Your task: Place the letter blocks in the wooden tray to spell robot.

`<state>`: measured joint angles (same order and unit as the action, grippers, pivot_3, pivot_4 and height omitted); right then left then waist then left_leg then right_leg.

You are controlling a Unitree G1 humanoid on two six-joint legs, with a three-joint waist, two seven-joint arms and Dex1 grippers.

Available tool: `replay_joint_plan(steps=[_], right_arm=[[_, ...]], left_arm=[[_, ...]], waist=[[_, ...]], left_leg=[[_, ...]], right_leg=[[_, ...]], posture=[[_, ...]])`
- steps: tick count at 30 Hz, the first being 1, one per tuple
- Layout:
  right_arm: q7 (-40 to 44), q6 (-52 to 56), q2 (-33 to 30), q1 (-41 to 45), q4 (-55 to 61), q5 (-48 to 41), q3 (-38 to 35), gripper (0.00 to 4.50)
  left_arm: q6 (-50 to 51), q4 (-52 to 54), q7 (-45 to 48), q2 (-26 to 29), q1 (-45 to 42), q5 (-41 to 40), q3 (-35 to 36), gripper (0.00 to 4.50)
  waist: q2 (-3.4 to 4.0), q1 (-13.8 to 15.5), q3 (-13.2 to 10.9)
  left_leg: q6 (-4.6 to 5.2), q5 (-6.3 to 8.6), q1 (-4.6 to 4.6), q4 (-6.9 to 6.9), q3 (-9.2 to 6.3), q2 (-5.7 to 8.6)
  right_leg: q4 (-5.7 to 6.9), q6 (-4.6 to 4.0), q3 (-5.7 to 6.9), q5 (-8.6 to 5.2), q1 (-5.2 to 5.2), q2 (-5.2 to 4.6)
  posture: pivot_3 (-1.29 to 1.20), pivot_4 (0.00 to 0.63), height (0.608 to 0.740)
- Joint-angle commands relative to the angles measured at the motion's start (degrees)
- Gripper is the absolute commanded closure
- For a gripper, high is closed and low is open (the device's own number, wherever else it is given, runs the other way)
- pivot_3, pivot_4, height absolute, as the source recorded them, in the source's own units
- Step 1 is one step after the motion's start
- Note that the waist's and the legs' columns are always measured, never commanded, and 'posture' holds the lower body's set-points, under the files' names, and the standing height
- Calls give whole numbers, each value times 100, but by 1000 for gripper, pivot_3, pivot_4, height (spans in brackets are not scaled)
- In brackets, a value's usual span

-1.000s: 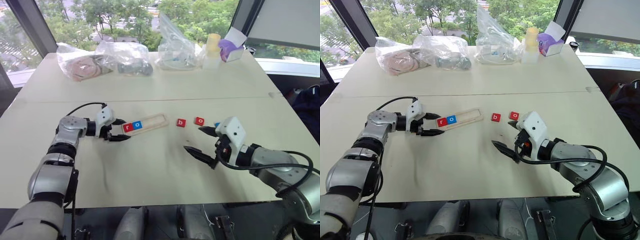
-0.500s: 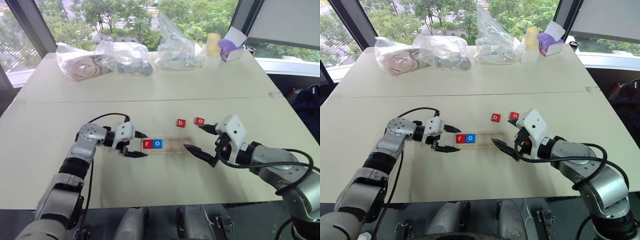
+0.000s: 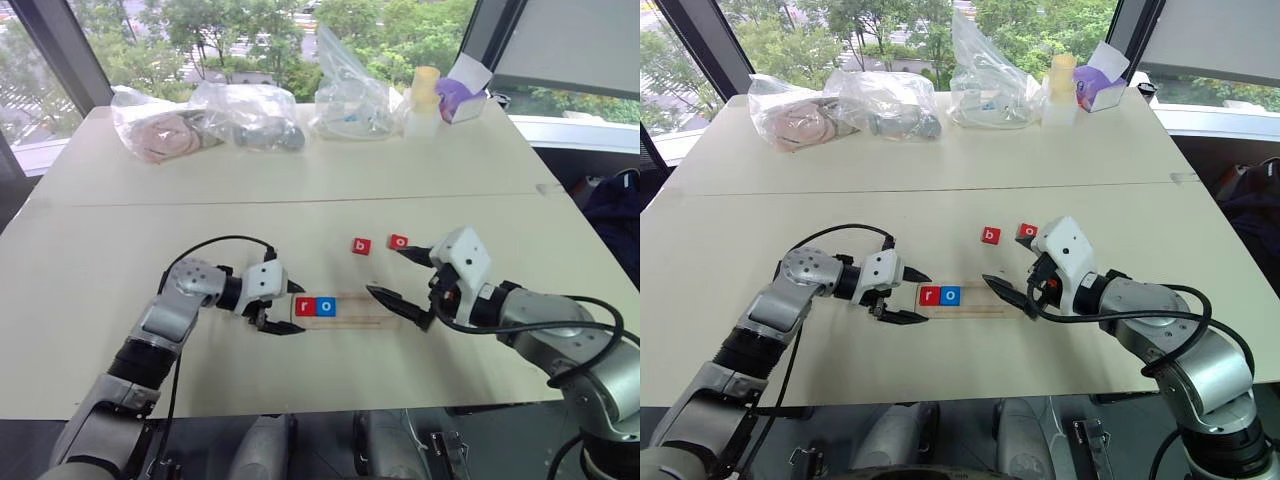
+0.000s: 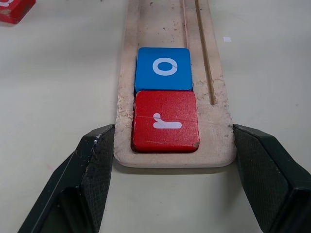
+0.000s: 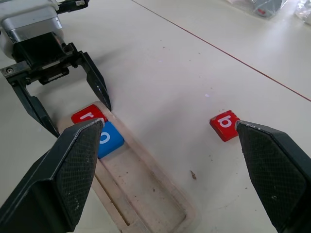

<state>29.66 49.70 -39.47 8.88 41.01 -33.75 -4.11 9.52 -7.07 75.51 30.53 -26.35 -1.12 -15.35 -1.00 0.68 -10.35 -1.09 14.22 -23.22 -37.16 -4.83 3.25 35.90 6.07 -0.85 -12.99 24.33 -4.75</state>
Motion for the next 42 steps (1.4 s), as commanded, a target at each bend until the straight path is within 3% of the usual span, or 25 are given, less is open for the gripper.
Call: replay_joint_plan(steps=[1, 3, 6, 16, 25, 32, 42], right_arm=[[31, -151, 13, 127, 41, 48, 44, 0], [43, -161, 15, 161, 26, 60, 77, 0], [34, -195, 63, 231, -54, 131, 178, 0], [-461, -239, 570, 1026, -1311, 1105, 1068, 0], [-1170, -14, 1603, 1933, -2580, 1850, 1511, 0], [-1493, 242, 2096, 2253, -3038, 2174, 1525, 0], [-2176, 1265, 2855, 2272, -2918, 2300, 1284, 0]], left_arm=[[288, 51, -120, 64, 230, 128, -306, 1405], [349, 101, -154, 88, 260, 100, -306, 1405], [544, 167, -315, 92, 330, 21, -227, 39], [803, 521, -930, 415, 685, -327, 360, 39], [1114, 1052, -1610, 570, 1090, -897, 1172, 39], [1955, 1973, -1786, 335, 970, -2376, 2041, 39], [2818, 2836, -2408, -21, 44, -3499, 2027, 39]], waist=[[1, 1, 0], [1, 6, 0], [1, 4, 0], [13, -50, 8], [17, -157, 5], [17, -124, 2], [18, -177, 3]], left_leg=[[0, 0, 0, 0, 0, 0], [0, 0, 1, 0, 0, 0], [0, 0, 1, 0, 0, 0], [0, 0, 14, 2, 2, -5], [-1, -1, 17, 15, -1, -9], [-3, -1, 2, 11, -2, -2], [-6, -3, 7, 13, 0, -3]], right_leg=[[0, 0, 0, 0, 0, 0], [0, -6, 0, -3, 0, 0], [0, -9, -1, -5, -1, -1], [5, -19, -5, -8, -5, 5], [19, -4, -9, 4, 11, 14], [14, -2, -7, 6, 18, 5], [20, -3, -10, 7, 18, 13]], posture=[[0, 150, 740], [0, 150, 740], [0, 150, 740], [0, 150, 740], [0, 150, 740], [0, 150, 740], [0, 150, 740]])
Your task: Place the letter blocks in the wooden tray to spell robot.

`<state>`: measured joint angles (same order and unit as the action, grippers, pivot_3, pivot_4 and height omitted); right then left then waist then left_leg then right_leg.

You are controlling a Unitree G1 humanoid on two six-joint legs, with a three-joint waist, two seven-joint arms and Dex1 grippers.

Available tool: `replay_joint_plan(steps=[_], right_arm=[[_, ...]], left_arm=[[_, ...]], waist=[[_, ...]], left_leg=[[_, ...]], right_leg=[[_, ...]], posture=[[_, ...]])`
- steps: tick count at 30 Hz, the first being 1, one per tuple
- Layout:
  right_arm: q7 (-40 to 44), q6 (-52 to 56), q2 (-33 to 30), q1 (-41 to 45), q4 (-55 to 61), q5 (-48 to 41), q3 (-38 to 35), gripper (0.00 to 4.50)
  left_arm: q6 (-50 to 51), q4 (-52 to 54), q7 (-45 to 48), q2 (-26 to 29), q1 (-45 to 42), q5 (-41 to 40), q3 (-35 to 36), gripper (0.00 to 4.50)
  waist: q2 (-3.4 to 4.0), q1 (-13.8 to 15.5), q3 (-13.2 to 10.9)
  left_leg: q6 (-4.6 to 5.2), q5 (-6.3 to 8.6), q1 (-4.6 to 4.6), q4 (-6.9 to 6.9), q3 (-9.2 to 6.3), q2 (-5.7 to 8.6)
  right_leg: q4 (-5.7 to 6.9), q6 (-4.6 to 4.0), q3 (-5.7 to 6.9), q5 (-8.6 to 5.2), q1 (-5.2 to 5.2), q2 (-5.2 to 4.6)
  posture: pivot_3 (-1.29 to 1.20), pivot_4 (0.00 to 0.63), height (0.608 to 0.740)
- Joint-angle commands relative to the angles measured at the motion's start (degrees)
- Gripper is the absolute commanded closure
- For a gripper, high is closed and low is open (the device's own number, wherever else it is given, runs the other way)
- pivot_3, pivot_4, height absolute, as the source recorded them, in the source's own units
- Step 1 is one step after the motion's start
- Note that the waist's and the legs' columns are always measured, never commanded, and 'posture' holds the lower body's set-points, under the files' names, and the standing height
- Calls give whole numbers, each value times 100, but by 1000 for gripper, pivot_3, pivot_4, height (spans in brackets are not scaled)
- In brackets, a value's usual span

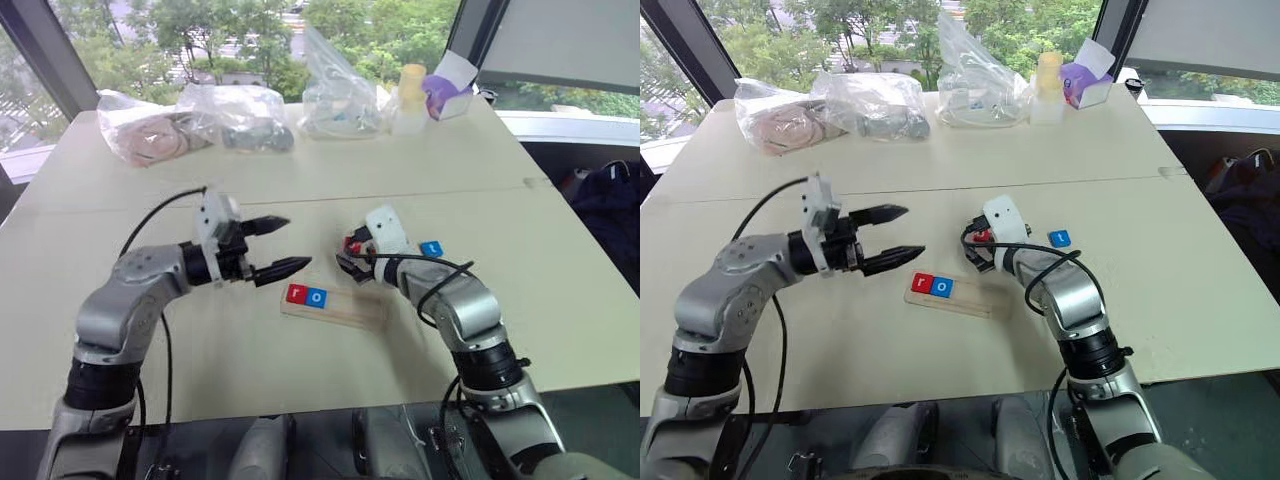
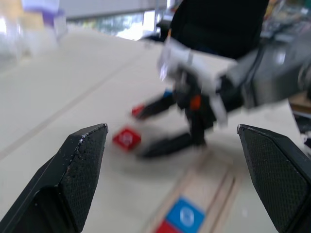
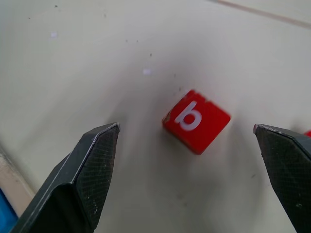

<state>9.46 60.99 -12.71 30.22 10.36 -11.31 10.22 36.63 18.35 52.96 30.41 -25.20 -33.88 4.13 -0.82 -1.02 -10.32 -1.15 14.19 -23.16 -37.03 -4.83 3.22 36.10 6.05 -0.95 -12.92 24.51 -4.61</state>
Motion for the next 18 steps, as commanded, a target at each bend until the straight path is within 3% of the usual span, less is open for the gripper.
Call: replay_joint_plan(steps=[1, 11, 18], right_arm=[[-183, 184, 240, 153, 122, 54, -166, 0], [-848, 137, 1066, 475, -795, 237, -809, 0], [-1476, -42, 1826, 799, -1472, 363, -1120, 0]], left_arm=[[136, 339, -204, -14, -97, -258, 52, 39], [424, 846, -798, 48, -114, -492, 36, 39], [499, 1442, -1004, 592, 499, -443, 207, 39]], waist=[[0, -14, 0], [1, -1, 0], [2, -38, 1]], left_leg=[[0, 0, 1, 0, 1, 0], [-2, -1, 2, 1, 1, 1], [-2, -1, 10, 6, 2, -1]], right_leg=[[0, 0, 0, 0, 0, 0], [0, 0, -2, 0, -2, 2], [2, -2, -5, 0, -3, 7]], posture=[[0, 150, 740], [0, 150, 740], [0, 150, 740]])
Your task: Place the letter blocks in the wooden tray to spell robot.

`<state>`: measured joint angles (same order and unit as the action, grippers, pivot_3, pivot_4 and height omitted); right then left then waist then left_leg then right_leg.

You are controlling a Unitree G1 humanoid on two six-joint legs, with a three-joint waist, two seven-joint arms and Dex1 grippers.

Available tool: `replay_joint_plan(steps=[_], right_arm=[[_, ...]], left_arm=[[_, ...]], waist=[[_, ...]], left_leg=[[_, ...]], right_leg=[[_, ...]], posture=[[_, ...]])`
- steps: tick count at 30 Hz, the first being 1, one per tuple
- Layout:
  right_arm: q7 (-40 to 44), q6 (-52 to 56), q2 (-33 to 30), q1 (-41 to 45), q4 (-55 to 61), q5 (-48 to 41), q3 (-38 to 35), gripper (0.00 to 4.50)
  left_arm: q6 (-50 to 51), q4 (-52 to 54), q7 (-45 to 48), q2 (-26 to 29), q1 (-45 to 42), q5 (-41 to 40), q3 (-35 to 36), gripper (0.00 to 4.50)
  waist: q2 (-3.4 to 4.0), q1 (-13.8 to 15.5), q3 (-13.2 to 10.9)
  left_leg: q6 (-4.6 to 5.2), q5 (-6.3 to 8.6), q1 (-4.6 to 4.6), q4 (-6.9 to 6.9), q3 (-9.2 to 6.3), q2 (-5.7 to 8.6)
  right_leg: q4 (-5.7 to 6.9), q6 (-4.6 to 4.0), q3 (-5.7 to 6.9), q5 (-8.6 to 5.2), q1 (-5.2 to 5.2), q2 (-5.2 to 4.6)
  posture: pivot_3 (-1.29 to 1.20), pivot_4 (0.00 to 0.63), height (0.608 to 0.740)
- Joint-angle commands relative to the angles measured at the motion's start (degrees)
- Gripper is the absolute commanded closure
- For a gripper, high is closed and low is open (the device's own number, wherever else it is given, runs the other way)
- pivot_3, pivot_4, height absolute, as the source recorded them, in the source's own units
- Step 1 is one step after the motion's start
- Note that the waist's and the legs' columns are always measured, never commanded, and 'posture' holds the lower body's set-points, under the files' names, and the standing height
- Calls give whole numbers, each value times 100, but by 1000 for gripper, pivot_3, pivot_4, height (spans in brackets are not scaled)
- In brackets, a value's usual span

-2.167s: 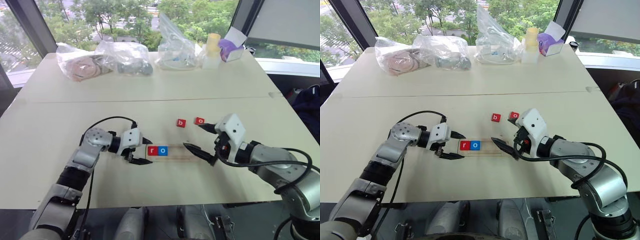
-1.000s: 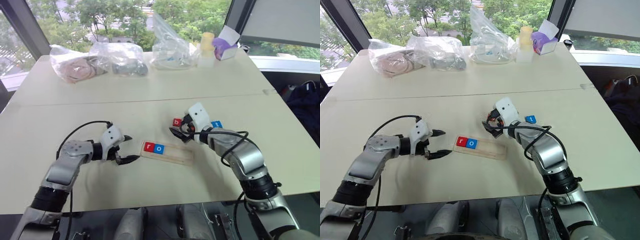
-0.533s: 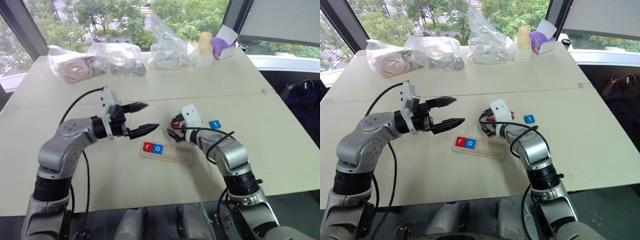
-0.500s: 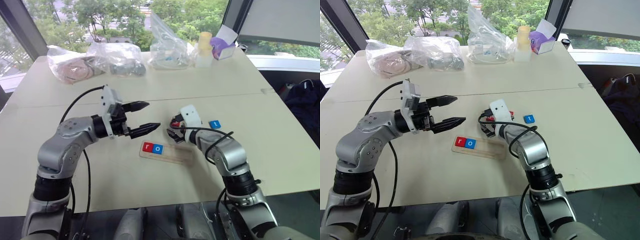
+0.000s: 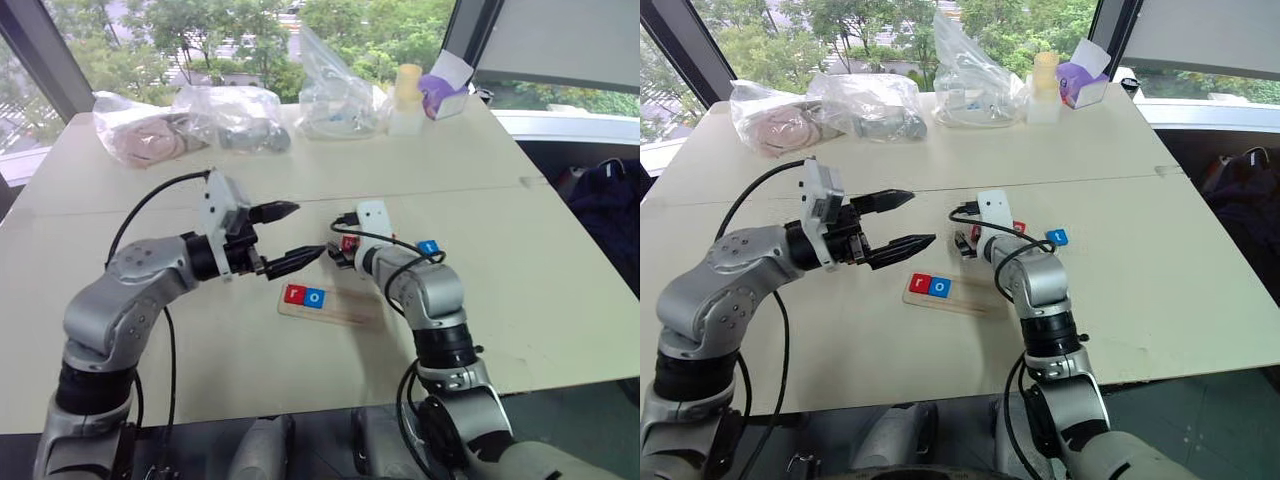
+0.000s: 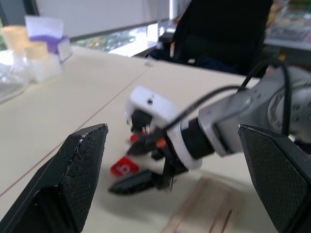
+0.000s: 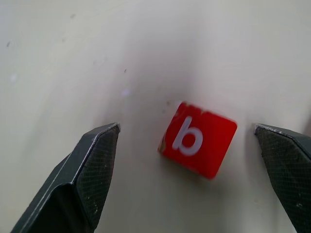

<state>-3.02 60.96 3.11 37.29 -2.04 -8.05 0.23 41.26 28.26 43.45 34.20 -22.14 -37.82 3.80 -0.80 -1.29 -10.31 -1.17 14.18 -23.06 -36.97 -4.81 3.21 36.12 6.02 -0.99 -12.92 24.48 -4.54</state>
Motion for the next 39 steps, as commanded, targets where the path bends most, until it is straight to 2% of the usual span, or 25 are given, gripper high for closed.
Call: replay_joint_plan(steps=[1, 6, 14, 22, 25, 30, 35, 39], right_arm=[[-295, -31, 339, 119, -280, 53, -137, 0], [-335, 45, 397, 252, -517, 138, -76, 0], [-224, 384, 378, 138, -397, 236, 237, 0], [-422, 560, 619, -33, -208, 323, 154, 0], [-489, 603, 693, -57, -163, 333, 135, 831], [-565, 648, 805, -165, -91, 373, 157, 3355], [-479, 562, 710, -106, -217, 377, 221, 3366], [-58, 810, 279, -99, 166, 310, 461, 3366]], left_arm=[[62, 580, -70, 320, 325, -95, 315, 39], [78, 836, -158, 570, 654, -161, 466, 39], [65, 979, -325, 612, 743, -215, 469, 39], [91, 1072, -396, 667, 762, -292, 424, 39], [111, 1087, -405, 706, 751, -340, 443, 0], [124, 1110, -432, 773, 757, -415, 451, 0], [158, 1151, -485, 805, 742, -489, 422, 0], [205, 1221, -482, 775, 800, -580, 345, 0]], waist=[[0, -14, 0], [0, -54, 0], [1, -118, 1], [0, -119, 1], [0, -120, 1], [0, -129, 1], [-2, -127, 2], [-2, -138, 2]], left_leg=[[0, 0, 0, 1, 1, 0], [-1, 0, 4, 1, -1, 0], [-1, 0, 21, 11, 0, -1], [-1, 0, 25, 20, 0, -1], [-1, 0, 26, 20, -1, -1], [-1, 0, 33, 30, 2, -1], [-5, -3, 60, 65, 7, -1], [-6, -4, 63, 71, 7, -2]], right_leg=[[0, -1, -1, 0, 0, 0], [-1, -14, -2, -7, -4, 0], [-1, -18, -3, -10, -16, 1], [-2, -18, -3, -10, -15, 1], [-3, -19, -3, -11, -16, 1], [-4, -20, -6, -11, -16, 1], [-10, -26, -12, -16, -26, 0], [-10, -26, -13, -16, -25, 2]], posture=[[0, 150, 740], [0, 150, 740], [0, 150, 740], [0, 150, 740], [0, 150, 740], [0, 150, 740], [0, 150, 740], [0, 150, 740]])
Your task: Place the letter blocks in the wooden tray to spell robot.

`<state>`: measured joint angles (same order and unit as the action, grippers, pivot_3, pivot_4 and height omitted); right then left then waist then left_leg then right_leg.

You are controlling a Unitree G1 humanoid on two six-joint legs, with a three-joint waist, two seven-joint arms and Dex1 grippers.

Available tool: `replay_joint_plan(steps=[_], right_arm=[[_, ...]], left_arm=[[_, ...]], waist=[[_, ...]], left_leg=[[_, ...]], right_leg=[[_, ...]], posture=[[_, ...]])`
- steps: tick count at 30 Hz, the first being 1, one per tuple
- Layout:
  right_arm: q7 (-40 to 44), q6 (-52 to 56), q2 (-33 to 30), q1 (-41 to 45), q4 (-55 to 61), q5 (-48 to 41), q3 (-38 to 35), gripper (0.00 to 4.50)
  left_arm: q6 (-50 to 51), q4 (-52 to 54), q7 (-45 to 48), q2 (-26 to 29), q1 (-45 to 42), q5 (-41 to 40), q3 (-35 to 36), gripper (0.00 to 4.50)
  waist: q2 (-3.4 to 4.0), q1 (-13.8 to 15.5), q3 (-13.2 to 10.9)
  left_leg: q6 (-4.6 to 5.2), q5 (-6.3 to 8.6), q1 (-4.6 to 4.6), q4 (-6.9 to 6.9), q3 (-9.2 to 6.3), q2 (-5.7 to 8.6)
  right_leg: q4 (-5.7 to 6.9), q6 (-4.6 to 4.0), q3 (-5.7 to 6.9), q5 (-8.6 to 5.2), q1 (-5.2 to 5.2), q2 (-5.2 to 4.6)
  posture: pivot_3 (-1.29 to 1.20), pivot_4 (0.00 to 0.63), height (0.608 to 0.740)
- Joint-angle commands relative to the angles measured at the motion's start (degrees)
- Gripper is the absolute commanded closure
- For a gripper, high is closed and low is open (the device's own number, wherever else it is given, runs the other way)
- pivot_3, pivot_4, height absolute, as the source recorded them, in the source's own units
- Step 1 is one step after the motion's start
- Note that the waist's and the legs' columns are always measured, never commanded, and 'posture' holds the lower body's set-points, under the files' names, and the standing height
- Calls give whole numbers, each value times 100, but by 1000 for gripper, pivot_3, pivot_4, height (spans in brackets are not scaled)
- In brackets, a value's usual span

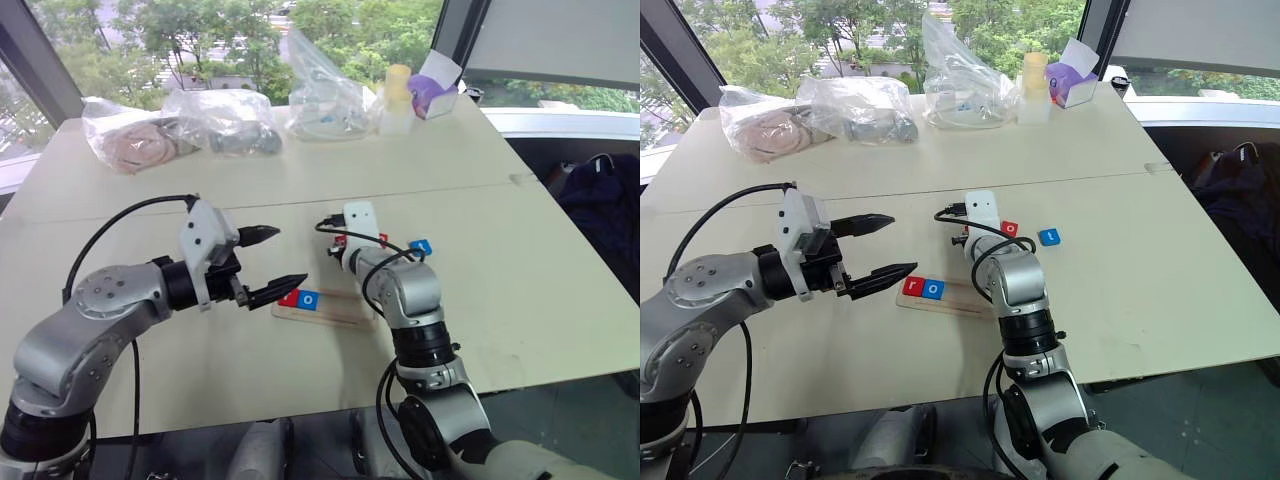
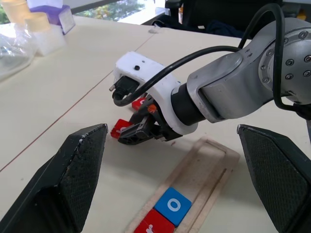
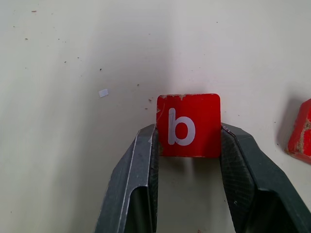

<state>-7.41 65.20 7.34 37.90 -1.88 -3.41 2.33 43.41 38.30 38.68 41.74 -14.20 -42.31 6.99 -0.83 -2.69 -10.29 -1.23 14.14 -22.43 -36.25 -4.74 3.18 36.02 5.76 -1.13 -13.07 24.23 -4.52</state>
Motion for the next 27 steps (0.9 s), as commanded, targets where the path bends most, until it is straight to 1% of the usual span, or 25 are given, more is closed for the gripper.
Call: replay_joint_plan(steps=[1, 4, 6, 7, 10, 11, 13, 17, 20, 25, 27], right_arm=[[587, 631, -357, -207, 484, -258, 293, 3366], [950, 1280, -733, -305, 1260, -490, 241, 3366], [1429, 2310, -1239, -420, 2422, -993, -119, 3366], [1616, 2589, -1559, -604, 2960, -1262, -313, 3366], [1746, 2730, -2029, -985, 3609, -1762, -548, 3366], [1766, 2730, -2315, -1337, 3912, -1981, -745, 3366], [1693, 2730, -2673, -1909, 4384, -2368, -1106, 3366], [1309, 2730, -2757, -2431, 4697, -2985, -1376, 3366], [952, 2730, -2719, -2851, 4847, -3334, -1467, 3366], [439, 2730, -2775, -2911, 4823, -3845, -1625, 3366], [334, 2730, -2864, -2893, 4798, -4091, -1660, 2331]], left_arm=[[-8, 247, 20, 15, 61, -137, -32, 0], [-24, 308, 81, 42, 218, -162, -118, 0], [-72, 394, 229, 139, 508, -119, -186, 0], [-68, 422, 287, 165, 626, -158, -181, 0], [-96, 453, 372, 200, 795, -229, -128, 0], [-129, 480, 416, 214, 884, -193, -177, 0], [-205, 502, 504, 245, 991, -87, -297, 0], [-278, 472, 519, 185, 968, -28, -404, 0], [-326, 422, 511, 108, 870, 14, -557, 0], [-357, 418, 496, 78, 850, 43, -643, 0], [-349, 424, 478, 63, 836, 52, -661, 0]], waist=[[1, 11, -1], [1, 26, -1], [3, 34, -4], [6, 48, -7], [8, 83, -11], [7, 84, -11], [7, 94, -11], [8, 71, -21], [7, 143, -20], [5, 188, -21], [5, 192, -21]], left_leg=[[0, 0, 0, 1, 0, 0], [0, 0, -1, 7, 0, 0], [0, 0, -8, 11, -1, 1], [0, 0, -9, 12, -1, 1], [2, 1, -29, 11, -4, 4], [2, 1, -31, 11, -5, 3], [2, 1, -33, 14, -5, -2], [2, 1, -43, 10, 8, -2], [2, 1, -41, 8, 2, -3], [2, 1, -45, 7, 7, -2], [2, 1, -45, 7, 7, -2]], right_leg=[[0, -1, 0, 0, 1, 0], [-2, 3, 0, -2, 1, -2], [-5, 3, 1, -4, 5, -4], [-7, 4, 1, -5, 6, -6], [-29, 1, 8, -12, 10, -13], [-38, 0, 9, -12, 10, -12], [-53, -3, 13, -14, 7, -9], [-61, -4, 5, -13, 13, -11], [-62, -5, 10, -12, 8, -10], [-70, -5, 7, -12, 8, -13], [-70, -5, 8, -12, 8, -13]], posture=[[0, 150, 740], [0, 150, 740], [0, 150, 740], [0, 150, 740], [0, 150, 740], [0, 150, 740], [0, 150, 740], [0, 150, 740], [0, 150, 740], [0, 150, 740], [0, 150, 740]])
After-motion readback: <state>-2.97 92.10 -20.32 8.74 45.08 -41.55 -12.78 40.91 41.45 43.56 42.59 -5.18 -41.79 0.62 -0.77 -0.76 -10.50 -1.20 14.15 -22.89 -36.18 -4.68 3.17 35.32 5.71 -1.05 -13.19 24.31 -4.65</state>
